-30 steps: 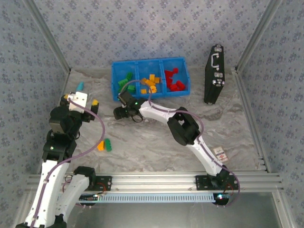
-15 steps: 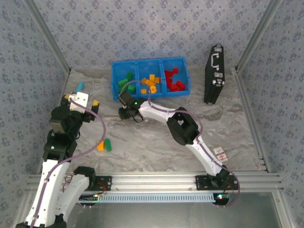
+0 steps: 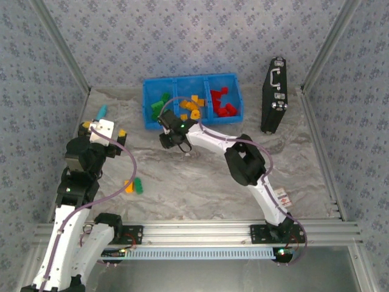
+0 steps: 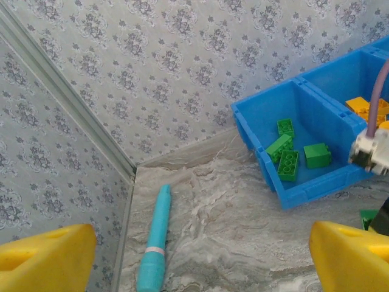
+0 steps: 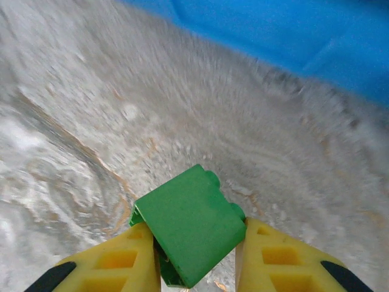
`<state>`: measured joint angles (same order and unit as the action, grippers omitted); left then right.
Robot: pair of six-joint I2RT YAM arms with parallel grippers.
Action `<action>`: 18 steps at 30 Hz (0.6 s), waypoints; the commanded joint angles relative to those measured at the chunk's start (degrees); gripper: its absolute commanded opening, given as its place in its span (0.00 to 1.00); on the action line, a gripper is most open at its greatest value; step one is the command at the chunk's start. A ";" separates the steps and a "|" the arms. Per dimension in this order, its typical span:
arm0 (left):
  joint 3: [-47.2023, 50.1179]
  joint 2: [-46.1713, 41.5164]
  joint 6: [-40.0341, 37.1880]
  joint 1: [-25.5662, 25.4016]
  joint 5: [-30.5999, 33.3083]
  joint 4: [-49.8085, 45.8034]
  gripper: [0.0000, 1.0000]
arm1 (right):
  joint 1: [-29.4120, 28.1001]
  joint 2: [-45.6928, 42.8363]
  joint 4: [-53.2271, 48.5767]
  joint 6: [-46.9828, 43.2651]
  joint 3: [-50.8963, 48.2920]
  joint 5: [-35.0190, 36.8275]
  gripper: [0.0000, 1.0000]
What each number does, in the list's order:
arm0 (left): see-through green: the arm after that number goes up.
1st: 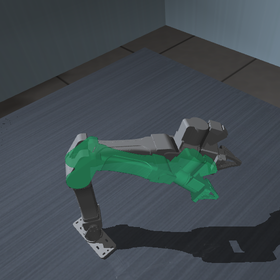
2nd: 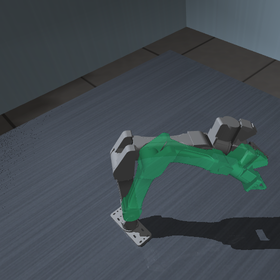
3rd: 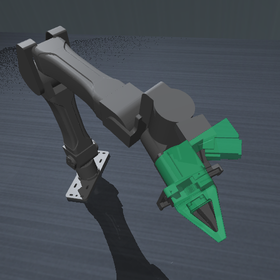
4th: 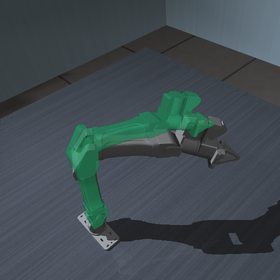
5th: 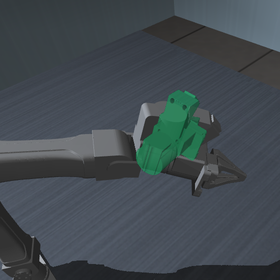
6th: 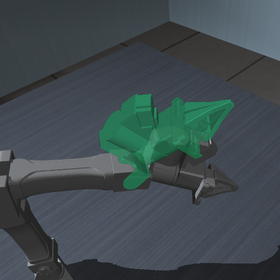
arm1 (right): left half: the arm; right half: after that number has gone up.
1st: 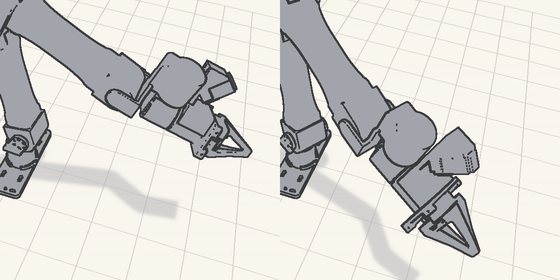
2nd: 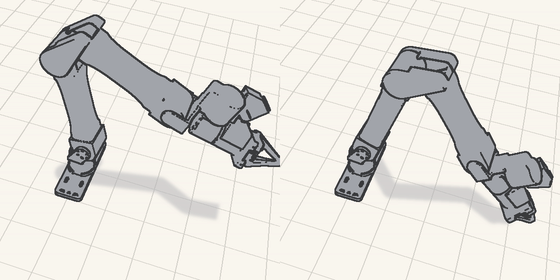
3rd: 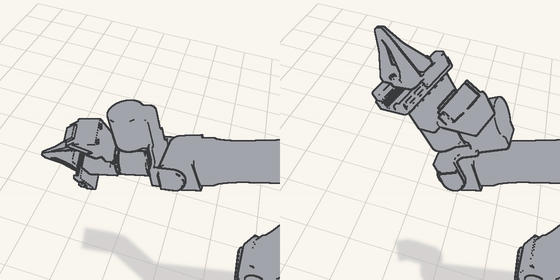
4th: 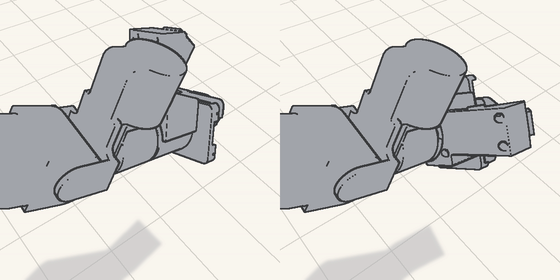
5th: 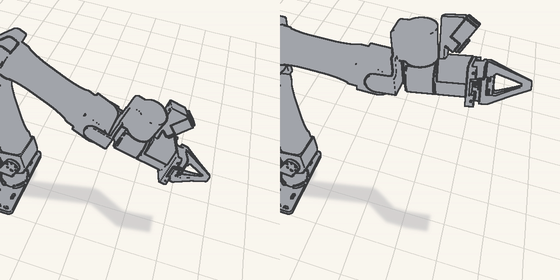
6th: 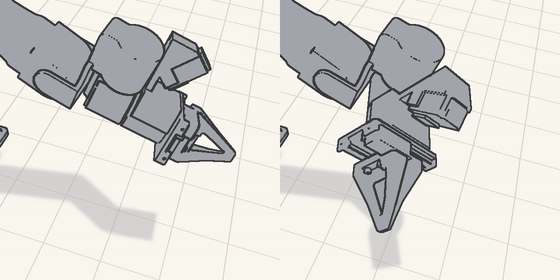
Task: Sort the legos into containers by color
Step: Pick up the lego from the center of the table, then place the lego in the container.
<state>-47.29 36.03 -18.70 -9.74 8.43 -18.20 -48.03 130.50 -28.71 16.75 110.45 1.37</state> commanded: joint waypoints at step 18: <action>-3.55 -0.25 7.70 1.28 -1.90 -12.45 0.88 | 5.00 19.12 3.88 -17.15 34.14 7.95 0.33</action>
<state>-46.78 35.57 -16.16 -8.69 8.47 -24.10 -43.48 146.17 -23.77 2.61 140.90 7.38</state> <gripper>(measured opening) 0.891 0.319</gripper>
